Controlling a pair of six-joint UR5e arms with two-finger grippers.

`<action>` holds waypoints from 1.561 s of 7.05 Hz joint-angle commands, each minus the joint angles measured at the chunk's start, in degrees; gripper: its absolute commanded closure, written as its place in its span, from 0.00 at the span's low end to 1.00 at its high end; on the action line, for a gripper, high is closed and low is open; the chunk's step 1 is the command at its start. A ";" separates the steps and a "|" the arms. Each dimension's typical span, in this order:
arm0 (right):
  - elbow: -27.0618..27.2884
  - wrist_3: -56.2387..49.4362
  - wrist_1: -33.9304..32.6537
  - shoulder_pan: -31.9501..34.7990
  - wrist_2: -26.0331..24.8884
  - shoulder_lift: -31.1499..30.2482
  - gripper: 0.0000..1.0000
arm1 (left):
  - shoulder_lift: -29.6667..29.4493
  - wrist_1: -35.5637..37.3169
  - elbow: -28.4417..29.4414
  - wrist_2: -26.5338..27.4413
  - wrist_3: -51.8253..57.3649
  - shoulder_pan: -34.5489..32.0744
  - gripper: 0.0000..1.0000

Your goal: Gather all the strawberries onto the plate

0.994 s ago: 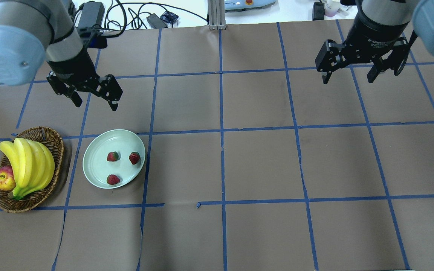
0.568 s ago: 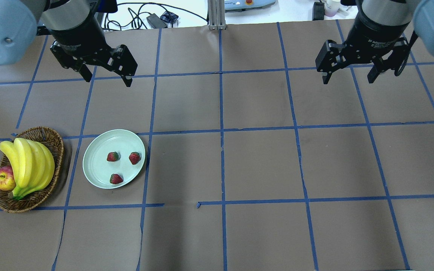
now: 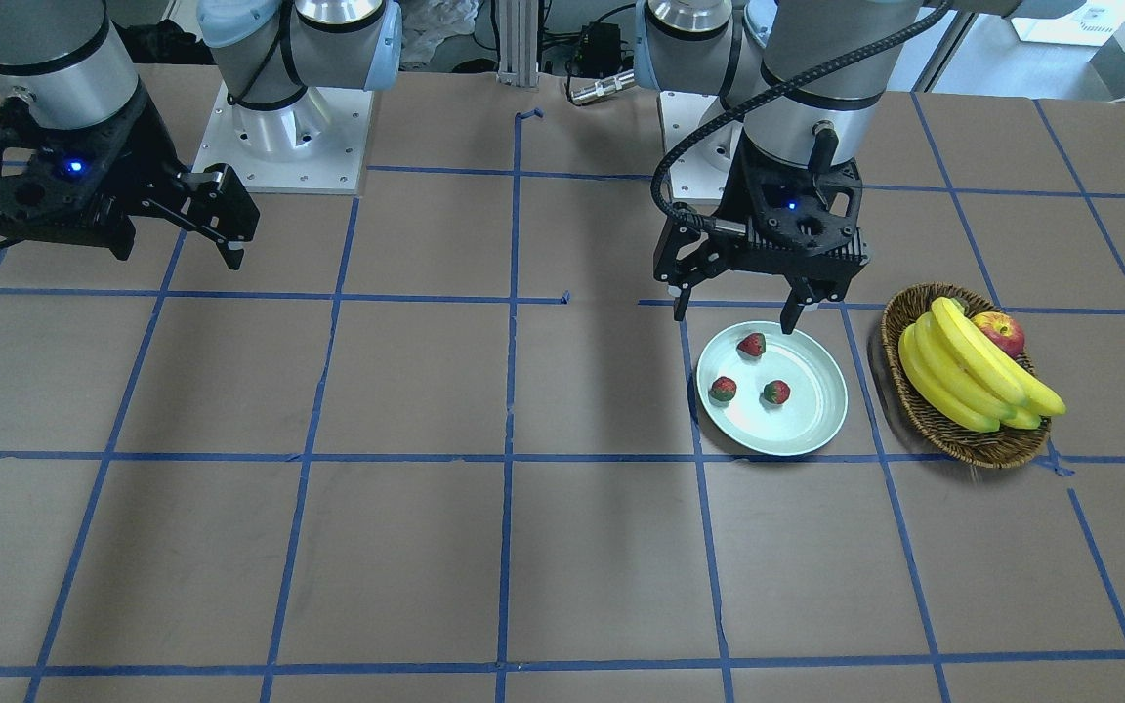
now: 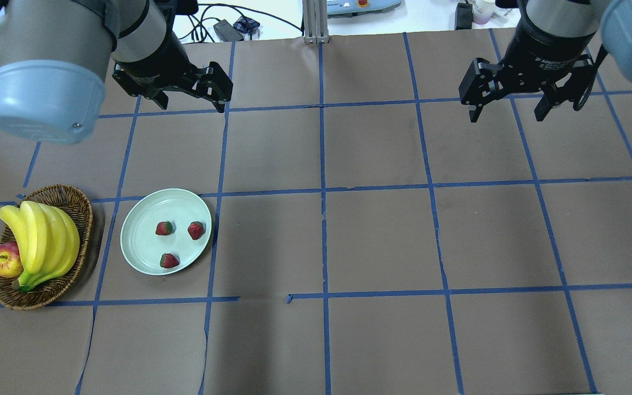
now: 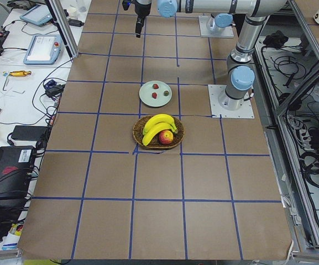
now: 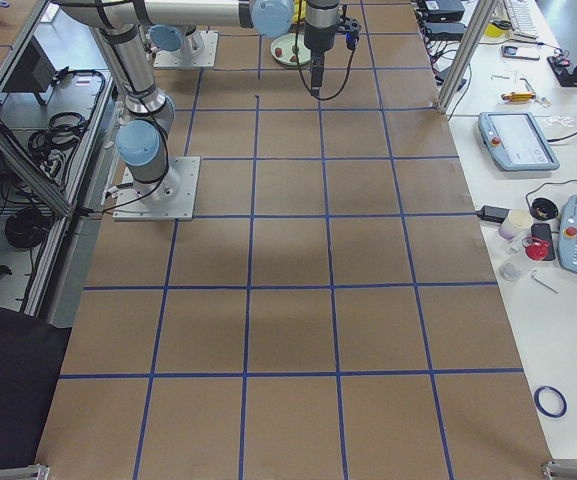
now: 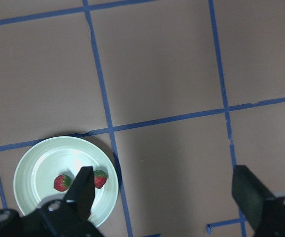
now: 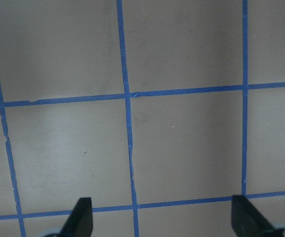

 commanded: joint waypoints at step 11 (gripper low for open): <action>0.08 -0.09 -0.99 0.00 0.05 0.10 0.00 | 0.54 -14.55 7.45 -4.14 1.55 4.78 0.00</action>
